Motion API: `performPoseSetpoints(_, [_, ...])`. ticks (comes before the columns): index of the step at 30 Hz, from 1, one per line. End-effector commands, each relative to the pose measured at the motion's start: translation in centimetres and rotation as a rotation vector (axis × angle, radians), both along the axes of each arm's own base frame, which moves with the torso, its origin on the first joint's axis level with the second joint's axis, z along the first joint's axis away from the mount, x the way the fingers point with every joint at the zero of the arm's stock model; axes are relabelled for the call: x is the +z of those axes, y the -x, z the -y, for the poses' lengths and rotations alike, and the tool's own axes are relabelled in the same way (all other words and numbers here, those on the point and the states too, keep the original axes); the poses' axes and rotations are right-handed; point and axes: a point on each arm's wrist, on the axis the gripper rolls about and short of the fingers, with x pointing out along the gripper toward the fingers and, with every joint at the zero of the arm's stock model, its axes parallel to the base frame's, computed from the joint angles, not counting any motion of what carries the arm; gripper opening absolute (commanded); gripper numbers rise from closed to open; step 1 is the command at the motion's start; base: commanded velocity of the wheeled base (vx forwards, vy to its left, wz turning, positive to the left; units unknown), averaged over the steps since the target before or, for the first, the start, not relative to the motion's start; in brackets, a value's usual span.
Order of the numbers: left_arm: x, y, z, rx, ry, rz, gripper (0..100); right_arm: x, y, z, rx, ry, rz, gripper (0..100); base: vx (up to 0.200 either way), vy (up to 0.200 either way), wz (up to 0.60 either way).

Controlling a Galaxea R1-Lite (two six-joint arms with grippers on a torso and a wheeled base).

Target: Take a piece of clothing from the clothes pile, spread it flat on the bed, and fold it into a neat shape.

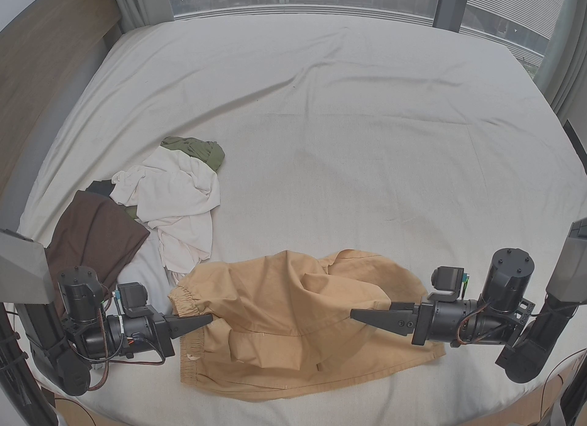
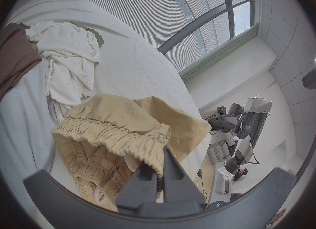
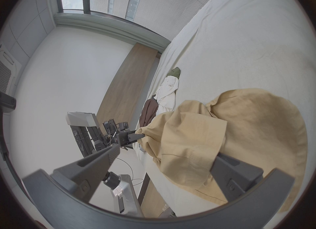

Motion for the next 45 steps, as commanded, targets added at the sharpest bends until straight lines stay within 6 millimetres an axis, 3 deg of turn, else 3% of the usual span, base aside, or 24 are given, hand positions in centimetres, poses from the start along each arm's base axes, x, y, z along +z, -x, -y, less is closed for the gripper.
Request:
performPoseSetpoints(1, [0.0,0.0,0.0,0.002,0.000,0.002,0,0.2,-0.2,-0.6,0.015,-0.010,0.015,100,0.000,0.000,0.00])
performPoseSetpoints(20, [0.0,-0.1,0.1,-0.003,0.000,0.002,0,0.2,-0.1,-2.5,0.065,-0.047,-0.033,100,0.000,0.000,0.00])
performPoseSetpoints(21, [0.0,-0.2,0.1,-0.003,0.001,0.004,0,0.1,-0.1,-2.4,0.063,-0.047,-0.036,0,0.000,0.000,0.00])
performPoseSetpoints(33, [0.7,-0.8,0.2,-0.001,0.009,0.052,0,0.4,-0.6,-2.2,0.042,-0.055,-0.022,0,0.000,0.000,0.00])
performPoseSetpoints(40, [3.5,-1.5,-0.2,0.026,0.041,0.178,0,2.9,-0.5,-0.7,-0.001,-0.100,0.055,0,0.000,0.000,0.00])
performPoseSetpoints(45, [6.6,-1.8,-0.5,0.093,0.130,0.234,0,5.6,-0.2,0.8,-0.040,-0.157,0.127,0,0.000,0.000,0.00])
